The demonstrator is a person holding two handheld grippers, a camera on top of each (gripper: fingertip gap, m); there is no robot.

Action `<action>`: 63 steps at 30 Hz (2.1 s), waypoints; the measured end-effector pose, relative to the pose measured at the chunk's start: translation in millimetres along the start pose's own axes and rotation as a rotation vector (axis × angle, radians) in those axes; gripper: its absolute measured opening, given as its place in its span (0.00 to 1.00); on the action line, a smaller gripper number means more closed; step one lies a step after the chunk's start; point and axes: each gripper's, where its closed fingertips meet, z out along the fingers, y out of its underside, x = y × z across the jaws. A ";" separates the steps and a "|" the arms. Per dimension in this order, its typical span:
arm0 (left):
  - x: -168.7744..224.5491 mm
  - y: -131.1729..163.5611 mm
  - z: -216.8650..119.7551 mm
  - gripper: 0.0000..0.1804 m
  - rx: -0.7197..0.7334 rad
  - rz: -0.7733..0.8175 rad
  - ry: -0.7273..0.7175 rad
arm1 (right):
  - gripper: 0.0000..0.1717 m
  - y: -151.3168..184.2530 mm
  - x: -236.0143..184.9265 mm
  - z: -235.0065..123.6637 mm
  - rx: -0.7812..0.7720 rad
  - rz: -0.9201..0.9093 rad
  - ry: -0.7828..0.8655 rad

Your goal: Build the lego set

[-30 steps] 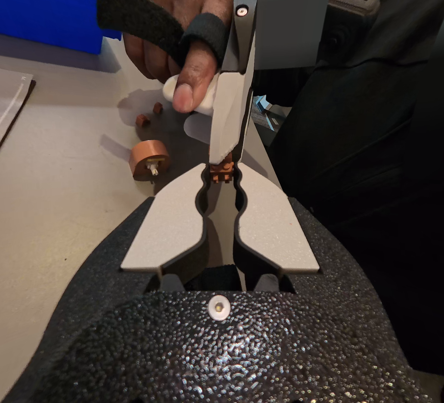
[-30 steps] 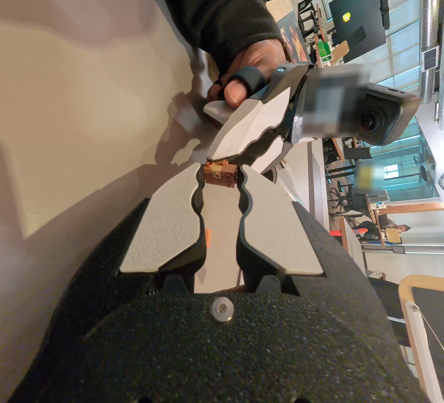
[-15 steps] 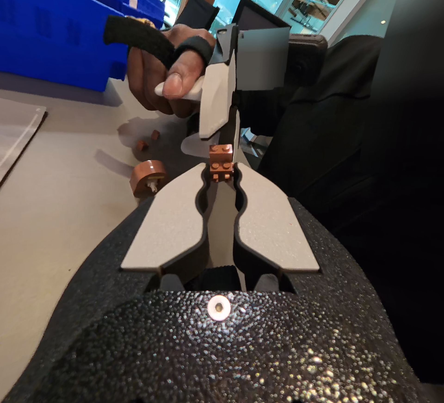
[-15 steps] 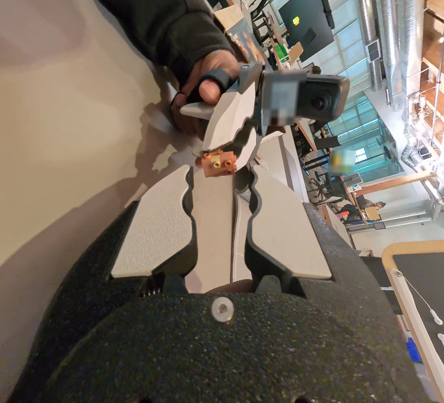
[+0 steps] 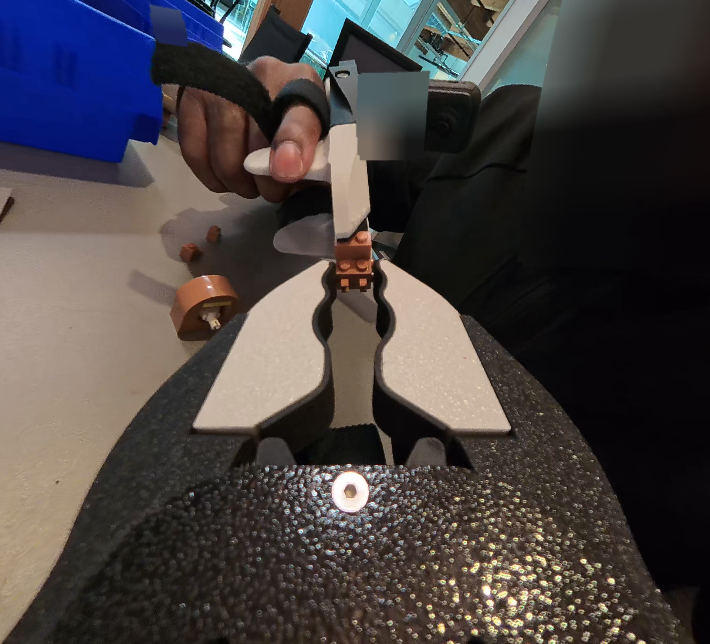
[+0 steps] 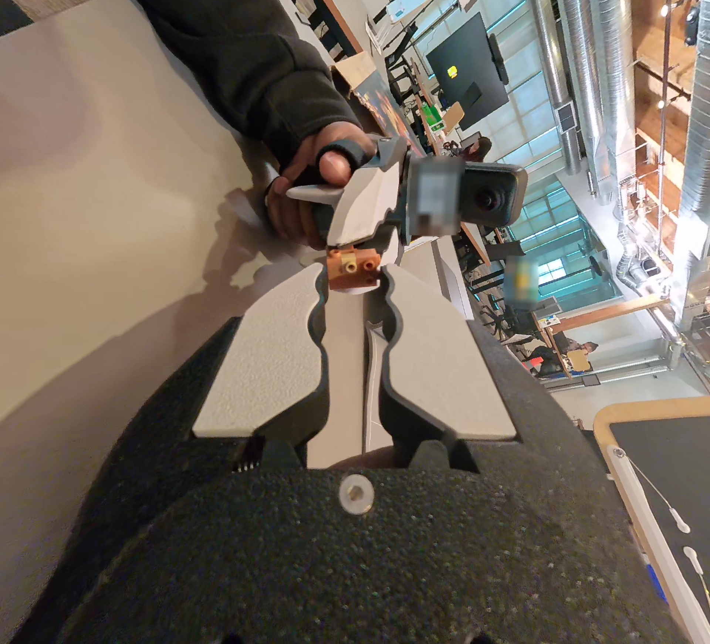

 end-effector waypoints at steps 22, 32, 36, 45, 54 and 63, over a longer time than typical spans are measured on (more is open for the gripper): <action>-10.9 7.1 2.4 0.10 -0.044 -0.042 -0.075 | 0.15 9.3 -5.7 3.3 -0.049 -0.117 0.035; -14.5 18.0 4.7 0.09 -0.119 -0.020 -0.118 | 0.15 13.6 -16.0 4.7 -0.078 -0.122 -0.037; -15.4 21.2 6.1 0.09 -0.143 -0.012 -0.128 | 0.15 14.6 -19.3 4.4 -0.092 -0.124 -0.061; -25.6 13.7 -6.1 0.10 -0.149 0.098 -0.267 | 0.20 19.9 -9.6 6.9 -0.108 -0.071 0.021; -68.6 30.9 -35.3 0.10 -0.318 0.145 -0.605 | 0.19 47.3 20.0 -31.9 -0.235 0.230 0.018; -81.9 56.9 -35.9 0.10 -0.525 0.192 -0.724 | 0.12 90.3 -15.1 -73.2 -0.473 0.345 -0.233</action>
